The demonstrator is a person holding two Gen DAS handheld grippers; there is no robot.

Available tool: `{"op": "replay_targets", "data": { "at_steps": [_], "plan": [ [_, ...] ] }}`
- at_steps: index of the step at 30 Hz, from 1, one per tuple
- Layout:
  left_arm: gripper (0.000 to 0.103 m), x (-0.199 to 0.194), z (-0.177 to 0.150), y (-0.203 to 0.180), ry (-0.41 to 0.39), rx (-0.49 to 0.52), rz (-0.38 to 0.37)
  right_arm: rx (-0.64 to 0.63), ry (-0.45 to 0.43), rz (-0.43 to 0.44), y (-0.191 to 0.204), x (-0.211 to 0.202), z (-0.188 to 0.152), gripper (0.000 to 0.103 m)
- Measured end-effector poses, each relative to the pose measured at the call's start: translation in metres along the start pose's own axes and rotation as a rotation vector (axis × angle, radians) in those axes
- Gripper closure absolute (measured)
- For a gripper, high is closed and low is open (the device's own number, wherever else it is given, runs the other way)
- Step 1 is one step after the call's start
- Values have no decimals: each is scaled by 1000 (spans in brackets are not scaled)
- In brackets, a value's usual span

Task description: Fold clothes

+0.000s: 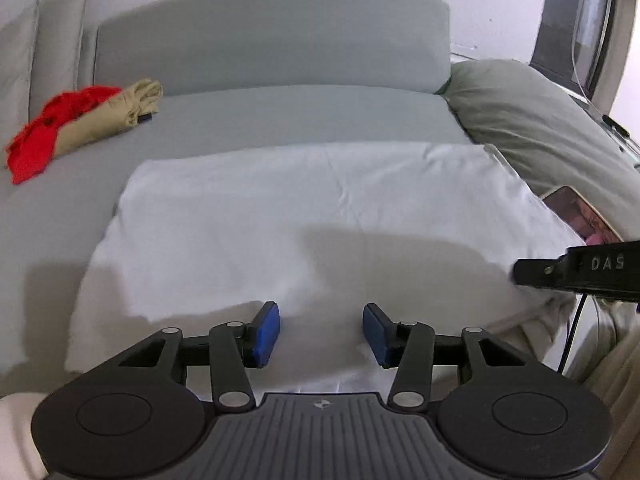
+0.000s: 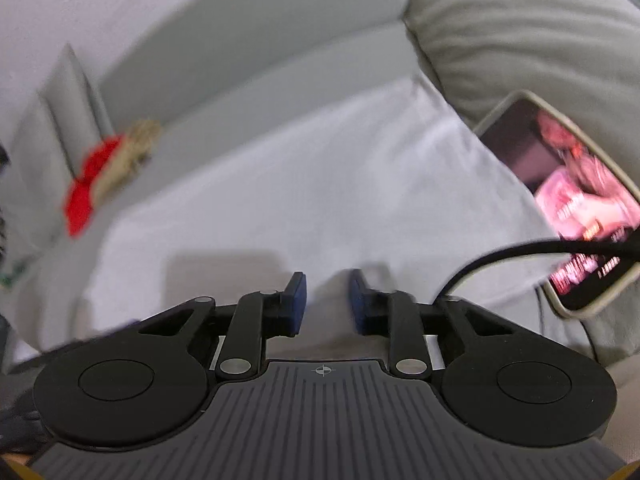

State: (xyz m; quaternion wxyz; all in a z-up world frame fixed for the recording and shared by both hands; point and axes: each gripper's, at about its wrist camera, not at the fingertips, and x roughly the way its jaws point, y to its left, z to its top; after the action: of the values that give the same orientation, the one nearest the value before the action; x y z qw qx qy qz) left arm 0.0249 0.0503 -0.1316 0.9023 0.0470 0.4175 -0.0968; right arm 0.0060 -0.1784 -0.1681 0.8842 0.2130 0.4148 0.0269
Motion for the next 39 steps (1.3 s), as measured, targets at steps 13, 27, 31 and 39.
{"op": "replay_targets", "data": {
  "at_steps": [13,27,31,39],
  "plan": [
    [39,-30,-6,31,-53,-176,-35,551,-44,152,-93,-79,-25,43],
    [42,7,-6,54,-61,-218,-55,738,-108,170,-116,-7,-10,49],
    [41,8,-10,59,-78,-237,-84,746,-194,189,-119,8,-11,60],
    [41,6,-15,73,-112,-289,-158,718,-212,87,-117,14,1,93]
  ]
}}
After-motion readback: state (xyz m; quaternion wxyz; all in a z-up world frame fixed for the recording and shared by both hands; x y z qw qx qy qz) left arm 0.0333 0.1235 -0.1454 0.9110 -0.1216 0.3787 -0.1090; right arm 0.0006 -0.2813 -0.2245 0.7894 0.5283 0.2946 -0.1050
